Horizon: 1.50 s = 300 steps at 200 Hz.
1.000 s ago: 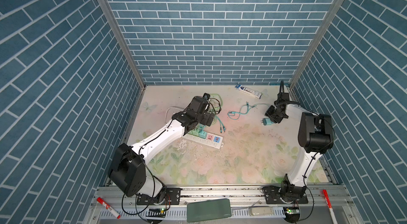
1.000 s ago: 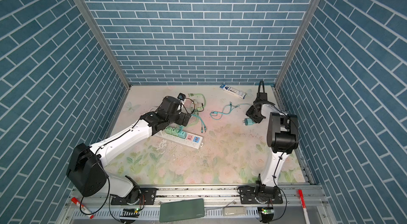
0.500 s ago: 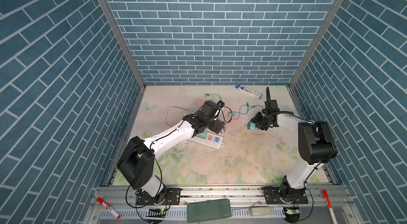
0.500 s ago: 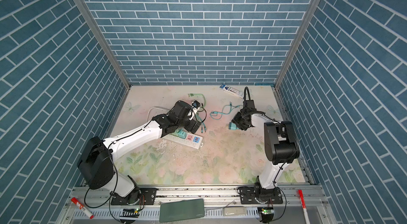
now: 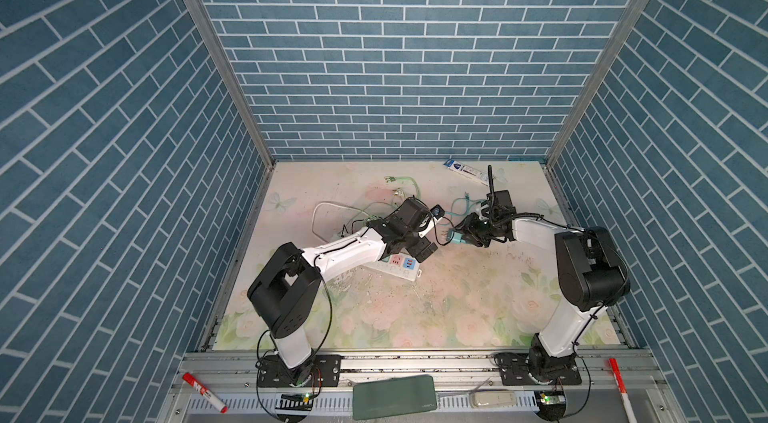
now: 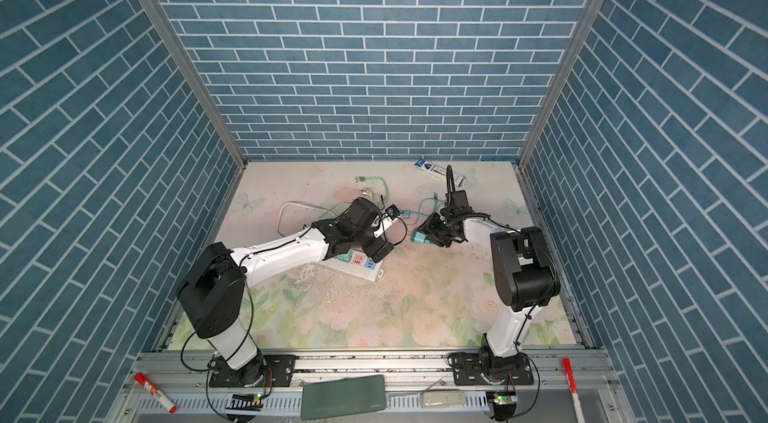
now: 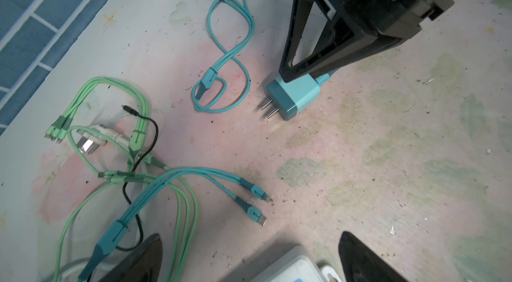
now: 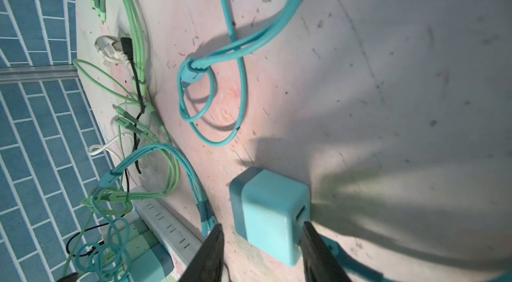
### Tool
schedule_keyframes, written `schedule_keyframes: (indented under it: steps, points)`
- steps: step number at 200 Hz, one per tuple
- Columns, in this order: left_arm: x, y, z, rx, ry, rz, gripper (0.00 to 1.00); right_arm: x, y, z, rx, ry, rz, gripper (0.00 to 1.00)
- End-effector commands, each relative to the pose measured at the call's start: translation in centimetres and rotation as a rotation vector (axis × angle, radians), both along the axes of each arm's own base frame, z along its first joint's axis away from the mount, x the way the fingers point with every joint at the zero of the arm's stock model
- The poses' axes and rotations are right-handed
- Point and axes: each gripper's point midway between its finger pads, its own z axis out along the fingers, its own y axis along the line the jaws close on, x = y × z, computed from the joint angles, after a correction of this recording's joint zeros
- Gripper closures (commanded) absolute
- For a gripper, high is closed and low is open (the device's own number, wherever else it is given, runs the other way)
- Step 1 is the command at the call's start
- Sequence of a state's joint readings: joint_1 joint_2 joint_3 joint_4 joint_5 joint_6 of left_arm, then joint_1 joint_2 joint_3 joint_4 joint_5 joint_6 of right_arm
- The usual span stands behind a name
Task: Insert the plug
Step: 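Grasp the second teal charger on the table with the right gripper, then lift the teal charger with the right gripper while the left gripper approaches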
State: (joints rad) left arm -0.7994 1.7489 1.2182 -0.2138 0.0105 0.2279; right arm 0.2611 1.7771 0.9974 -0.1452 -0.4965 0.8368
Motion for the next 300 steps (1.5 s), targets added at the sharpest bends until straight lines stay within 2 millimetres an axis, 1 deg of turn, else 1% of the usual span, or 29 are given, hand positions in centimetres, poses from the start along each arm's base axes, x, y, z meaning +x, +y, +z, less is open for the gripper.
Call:
schedule_keyframes:
  steps: [1, 22, 34, 48, 68, 95, 112, 128, 151, 176, 190, 209, 231, 246, 255, 273, 300]
  points:
    - [0.7, -2.4, 0.6, -0.019, -0.045, -0.091, 0.00, -0.2, -1.3, 1.4, -0.047, -0.037, -0.026, 0.54]
    - [1.0, -3.9, -0.5, -0.010, -0.062, -0.170, 0.00, 0.3, -3.1, 3.5, -0.104, -0.083, -0.070, 0.52]
    - [1.4, -4.7, -1.0, -0.006, -0.075, -0.200, 0.00, 0.5, -4.3, 4.1, -0.128, -0.091, -0.089, 0.52]
    - [2.0, -5.5, -1.4, 0.009, -0.082, -0.225, 0.00, 0.8, -4.9, 3.8, -0.130, -0.080, -0.094, 0.52]
    - [2.7, -6.3, -1.8, 0.021, -0.093, -0.246, 0.00, 1.3, -4.6, 2.9, -0.110, -0.059, -0.074, 0.52]
    - [2.6, -7.2, -2.5, 0.019, -0.103, -0.310, 0.00, 1.4, -3.7, 1.5, -0.090, -0.036, -0.060, 0.53]
    - [2.4, -7.4, -2.7, 0.018, -0.138, -0.348, 0.00, 1.3, -2.6, 0.8, -0.064, -0.017, -0.043, 0.54]
    - [2.5, -7.2, -2.6, 0.012, -0.182, -0.354, 0.01, 1.2, -1.5, 0.1, -0.047, -0.007, -0.031, 0.54]
    - [2.0, -6.7, -2.3, 0.008, -0.215, -0.370, 0.00, 1.5, -0.1, -0.7, -0.035, 0.003, -0.011, 0.55]
    - [1.7, -5.7, -2.7, 0.041, -0.238, -0.386, 0.00, 1.9, 1.6, -1.3, -0.027, 0.013, 0.027, 0.56]
    - [1.6, -5.2, -3.1, 0.066, -0.249, -0.398, 0.00, 1.9, 3.1, -1.4, -0.012, 0.021, 0.082, 0.58]
    - [1.7, -4.7, -3.2, 0.083, -0.263, -0.403, 0.00, 1.1, 5.3, -1.2, -0.010, 0.046, 0.203, 0.58]
    - [1.9, -4.7, -2.7, 0.067, -0.270, -0.411, 0.00, 0.5, 7.7, -0.5, 0.055, 0.047, 0.290, 0.57]
    - [2.1, -4.7, -2.5, 0.068, -0.281, -0.413, 0.00, -0.4, 9.0, -0.1, 0.091, 0.054, 0.351, 0.57]
    - [2.2, -4.8, -2.5, 0.072, -0.284, -0.420, 0.00, -0.6, 8.9, -0.1, 0.070, 0.051, 0.358, 0.57]
    - [2.6, -4.9, -3.0, 0.080, -0.273, -0.436, 0.00, -0.6, 7.7, 0.3, 0.016, 0.035, 0.339, 0.55]
    - [3.0, -4.9, -3.9, 0.116, -0.236, -0.462, 0.00, 0.2, 5.7, 2.5, -0.024, -0.022, 0.277, 0.53]
